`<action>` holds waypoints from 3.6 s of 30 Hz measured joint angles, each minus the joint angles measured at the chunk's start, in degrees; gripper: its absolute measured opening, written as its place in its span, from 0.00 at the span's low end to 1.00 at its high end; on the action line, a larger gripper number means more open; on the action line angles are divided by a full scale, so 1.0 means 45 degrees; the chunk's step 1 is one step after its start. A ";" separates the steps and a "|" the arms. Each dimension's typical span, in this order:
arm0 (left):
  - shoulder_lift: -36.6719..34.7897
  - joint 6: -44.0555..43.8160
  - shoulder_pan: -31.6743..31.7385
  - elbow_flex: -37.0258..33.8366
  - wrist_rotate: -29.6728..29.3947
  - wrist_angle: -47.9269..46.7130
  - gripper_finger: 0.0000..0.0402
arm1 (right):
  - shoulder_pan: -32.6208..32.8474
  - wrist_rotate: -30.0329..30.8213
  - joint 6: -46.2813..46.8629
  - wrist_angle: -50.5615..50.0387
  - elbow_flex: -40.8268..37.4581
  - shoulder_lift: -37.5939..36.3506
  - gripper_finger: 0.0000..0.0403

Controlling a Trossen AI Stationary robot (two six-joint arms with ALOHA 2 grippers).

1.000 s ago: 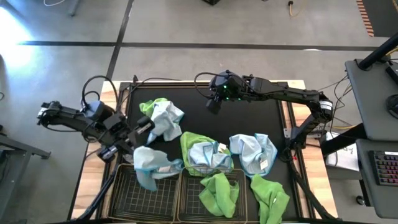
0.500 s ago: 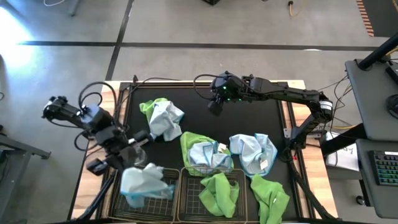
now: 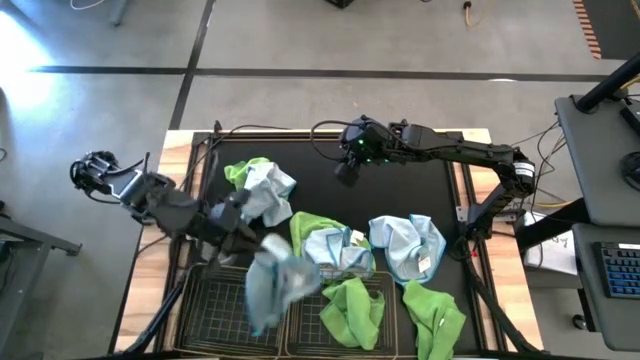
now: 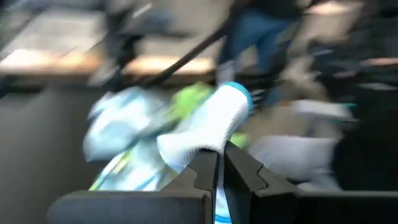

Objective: Sort microfiber towel by color & place in baskets
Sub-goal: Put the top right blue towel into the left wire basket, then put the top blue towel into the left wire basket

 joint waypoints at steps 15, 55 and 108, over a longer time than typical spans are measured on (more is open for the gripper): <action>0.0375 -0.4441 -0.6327 -0.0058 -0.2244 -0.2006 0.00 | 0.0000 0.0000 0.0214 -0.0202 0.0000 0.0005 0.51; 0.4740 -0.6312 -0.7414 -0.0248 -0.4443 -0.8439 0.00 | 0.0000 0.0000 0.0114 -0.0212 0.0000 0.0005 0.51; 0.4488 -0.5634 -0.3358 0.3626 -0.9728 -0.9730 0.28 | 0.0000 -0.0006 -0.0207 -0.0207 0.0000 0.0005 0.51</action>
